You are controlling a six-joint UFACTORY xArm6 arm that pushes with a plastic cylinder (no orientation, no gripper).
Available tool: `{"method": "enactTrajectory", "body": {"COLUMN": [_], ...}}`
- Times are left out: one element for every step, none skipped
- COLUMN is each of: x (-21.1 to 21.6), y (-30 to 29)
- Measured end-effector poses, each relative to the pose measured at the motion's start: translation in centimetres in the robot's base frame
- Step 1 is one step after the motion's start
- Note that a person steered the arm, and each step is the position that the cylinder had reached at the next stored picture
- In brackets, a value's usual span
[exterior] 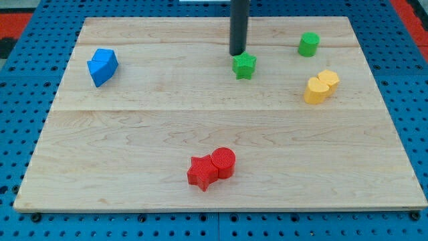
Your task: Drag the green star towards center of the board
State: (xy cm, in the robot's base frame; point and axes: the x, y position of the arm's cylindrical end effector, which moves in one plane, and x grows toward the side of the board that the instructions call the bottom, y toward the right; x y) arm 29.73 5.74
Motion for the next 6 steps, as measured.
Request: {"method": "enactTrajectory", "body": {"x": [0.5, 4.6, 8.1, 5.8, 3.3, 4.0], "y": [3.4, 2.1, -0.8, -0.7, -2.1, -7.1]}}
